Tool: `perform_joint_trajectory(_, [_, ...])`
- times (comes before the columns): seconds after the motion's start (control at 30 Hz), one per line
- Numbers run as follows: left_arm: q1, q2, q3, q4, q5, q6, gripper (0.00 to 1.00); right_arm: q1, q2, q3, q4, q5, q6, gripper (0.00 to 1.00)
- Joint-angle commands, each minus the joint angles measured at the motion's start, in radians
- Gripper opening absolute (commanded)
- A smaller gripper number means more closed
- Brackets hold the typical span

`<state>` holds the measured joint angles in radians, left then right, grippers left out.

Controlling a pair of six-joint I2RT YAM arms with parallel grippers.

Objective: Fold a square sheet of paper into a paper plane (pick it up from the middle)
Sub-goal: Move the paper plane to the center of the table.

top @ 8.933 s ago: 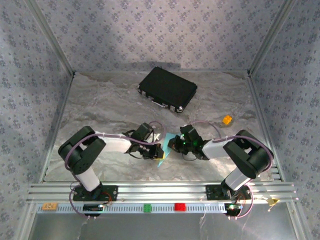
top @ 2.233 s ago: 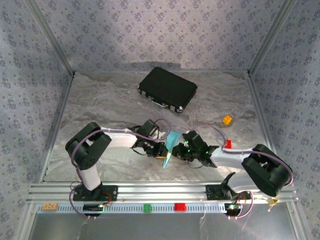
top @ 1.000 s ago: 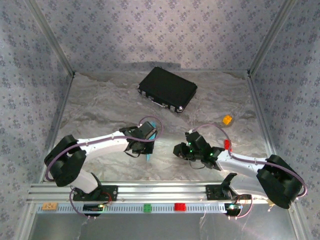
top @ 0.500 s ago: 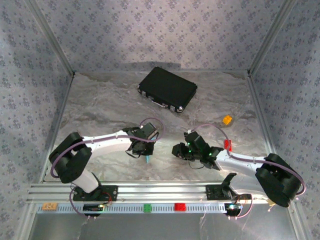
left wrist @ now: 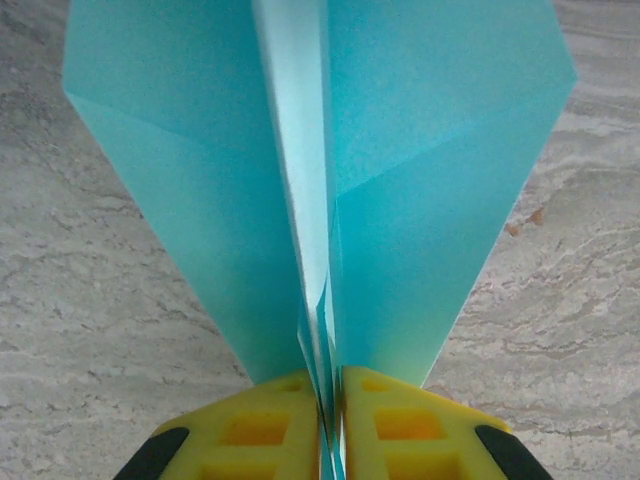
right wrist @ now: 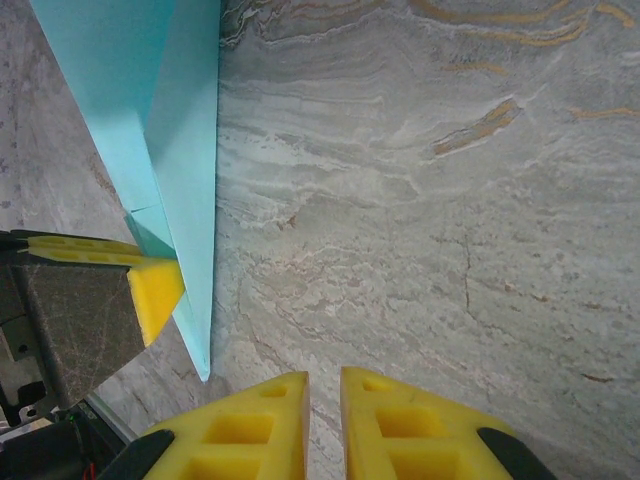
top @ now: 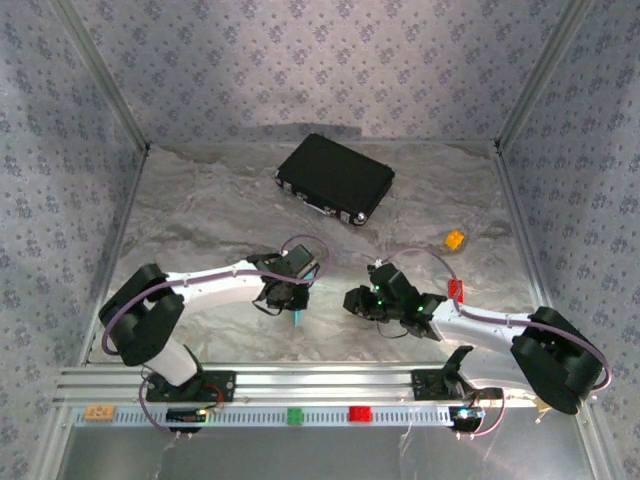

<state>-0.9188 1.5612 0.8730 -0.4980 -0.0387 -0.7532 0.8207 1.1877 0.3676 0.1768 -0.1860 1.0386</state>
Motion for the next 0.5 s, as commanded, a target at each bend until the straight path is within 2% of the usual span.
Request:
perform_joint_trajectory(0.0, [-0.007, 0.019, 0.022, -0.019, -0.004, -0.002, 0.13, 0.008, 0.006, 0.025, 0.009, 0.020, -0.009, 0.17])
perform_joint_trajectory(0.47, [-0.008, 0.039, 0.026, -0.009, 0.000, 0.005, 0.14, 0.009, 0.006, 0.023, 0.006, 0.028, -0.008, 0.17])
